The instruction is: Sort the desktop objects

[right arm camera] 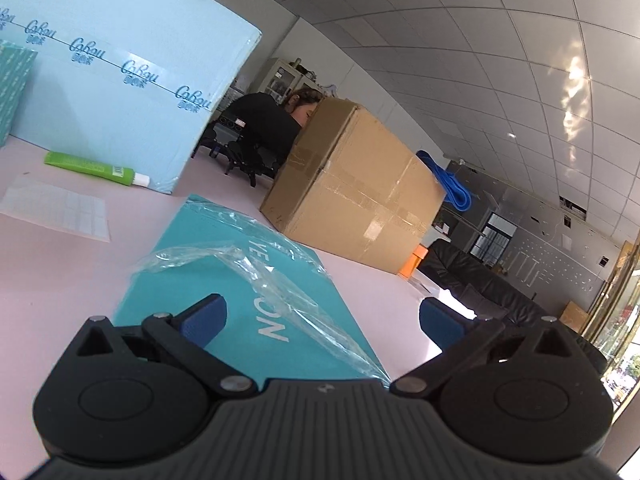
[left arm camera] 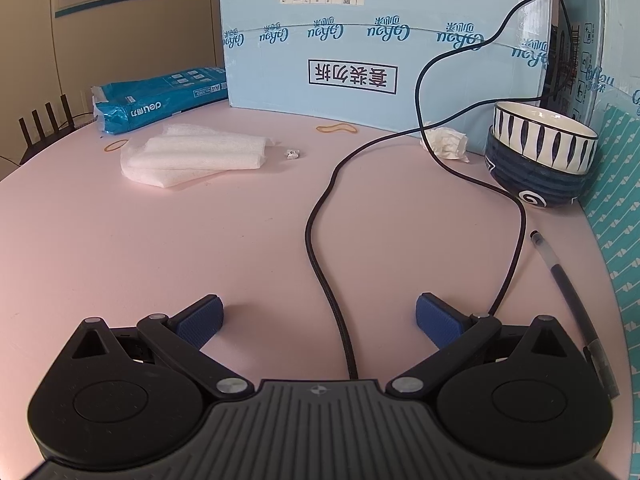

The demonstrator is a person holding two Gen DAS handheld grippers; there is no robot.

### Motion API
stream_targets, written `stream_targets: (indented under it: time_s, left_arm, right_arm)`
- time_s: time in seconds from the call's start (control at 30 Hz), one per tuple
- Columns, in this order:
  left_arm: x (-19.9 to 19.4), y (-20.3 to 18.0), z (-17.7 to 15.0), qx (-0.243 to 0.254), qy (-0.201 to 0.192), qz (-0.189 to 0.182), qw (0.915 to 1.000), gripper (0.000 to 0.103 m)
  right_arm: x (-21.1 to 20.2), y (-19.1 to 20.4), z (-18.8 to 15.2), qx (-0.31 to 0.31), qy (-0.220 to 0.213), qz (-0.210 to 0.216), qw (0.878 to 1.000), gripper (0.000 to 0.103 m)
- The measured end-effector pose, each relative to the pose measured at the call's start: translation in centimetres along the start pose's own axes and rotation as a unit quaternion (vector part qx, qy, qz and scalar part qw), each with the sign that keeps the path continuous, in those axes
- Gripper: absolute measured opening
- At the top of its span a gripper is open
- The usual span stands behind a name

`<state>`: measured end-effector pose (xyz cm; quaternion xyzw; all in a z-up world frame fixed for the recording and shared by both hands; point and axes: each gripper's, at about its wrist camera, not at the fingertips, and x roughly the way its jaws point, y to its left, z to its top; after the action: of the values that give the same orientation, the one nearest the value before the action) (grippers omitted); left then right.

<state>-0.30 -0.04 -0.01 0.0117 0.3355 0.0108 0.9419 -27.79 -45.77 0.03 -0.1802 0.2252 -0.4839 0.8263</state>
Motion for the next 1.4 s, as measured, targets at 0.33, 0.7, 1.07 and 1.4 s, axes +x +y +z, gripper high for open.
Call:
stream_targets:
  time_s: [0.33,0.7,1.07,1.4]
  left_arm:
    - [0.0,-0.1,-0.1,-0.001,0.002,0.0,1.0,0.103]
    - [0.0,0.2,0.0,-0.003,0.0,-0.001,1.0,0.103]
    - [0.0,0.1,-0.1,-0.003,0.0,-0.001,1.0,0.103]
    - [0.0,0.1,-0.1,-0.003,0.0,-0.001,1.0,0.103]
  right_arm:
    - [-0.7,-1.3,-0.4,0.052,-0.058,0.144,0.987,0.103]
    - [-0.1,-4.1,-1.4,0.169,-0.049,0.151,0.973,0.103]
    - [0.3,-6.0,-2.3,0.227,-0.043,0.134,0.964,0.103]
    - [-0.1,-6.9,-2.5,0.249,-0.055,0.191,0.948,0.103]
